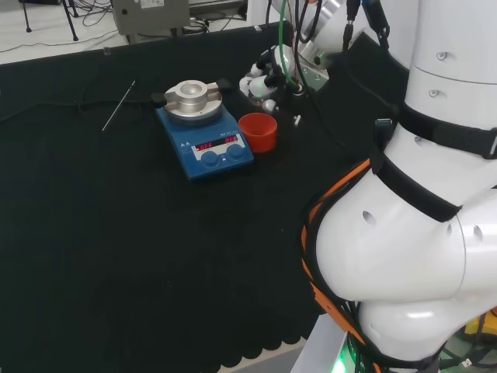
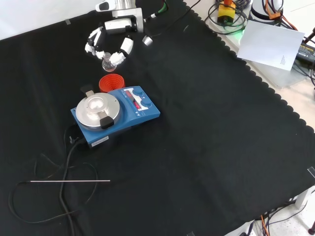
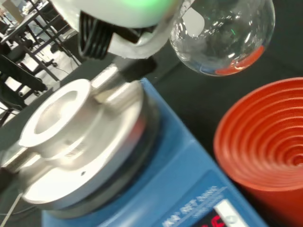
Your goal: Place the round-bottom flask on the heater.
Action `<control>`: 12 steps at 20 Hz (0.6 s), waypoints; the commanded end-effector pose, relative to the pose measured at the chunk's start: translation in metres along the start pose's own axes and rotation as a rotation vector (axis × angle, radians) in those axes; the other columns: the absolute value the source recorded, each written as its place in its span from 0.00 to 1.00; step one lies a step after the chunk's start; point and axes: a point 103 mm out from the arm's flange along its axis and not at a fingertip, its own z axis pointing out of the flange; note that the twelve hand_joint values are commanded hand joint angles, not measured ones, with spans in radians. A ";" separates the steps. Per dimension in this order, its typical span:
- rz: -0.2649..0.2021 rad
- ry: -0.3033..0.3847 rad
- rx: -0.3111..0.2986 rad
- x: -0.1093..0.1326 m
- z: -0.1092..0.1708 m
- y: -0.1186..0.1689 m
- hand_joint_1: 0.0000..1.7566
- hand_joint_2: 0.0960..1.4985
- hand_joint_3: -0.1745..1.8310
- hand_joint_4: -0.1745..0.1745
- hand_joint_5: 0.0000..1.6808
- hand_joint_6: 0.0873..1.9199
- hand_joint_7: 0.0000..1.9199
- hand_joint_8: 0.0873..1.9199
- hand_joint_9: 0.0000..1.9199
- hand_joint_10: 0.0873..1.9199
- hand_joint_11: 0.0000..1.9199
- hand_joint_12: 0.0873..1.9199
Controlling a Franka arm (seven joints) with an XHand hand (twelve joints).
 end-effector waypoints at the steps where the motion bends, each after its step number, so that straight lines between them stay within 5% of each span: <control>1: -0.033 0.029 0.010 0.030 0.000 0.001 0.63 0.38 0.51 0.90 0.68 0.49 0.26 0.29 0.38 0.27 0.21 0.65; 12: -0.058 0.115 0.043 0.087 0.006 0.021 0.63 0.37 0.51 0.90 0.68 0.49 0.26 0.30 0.38 0.27 0.21 0.65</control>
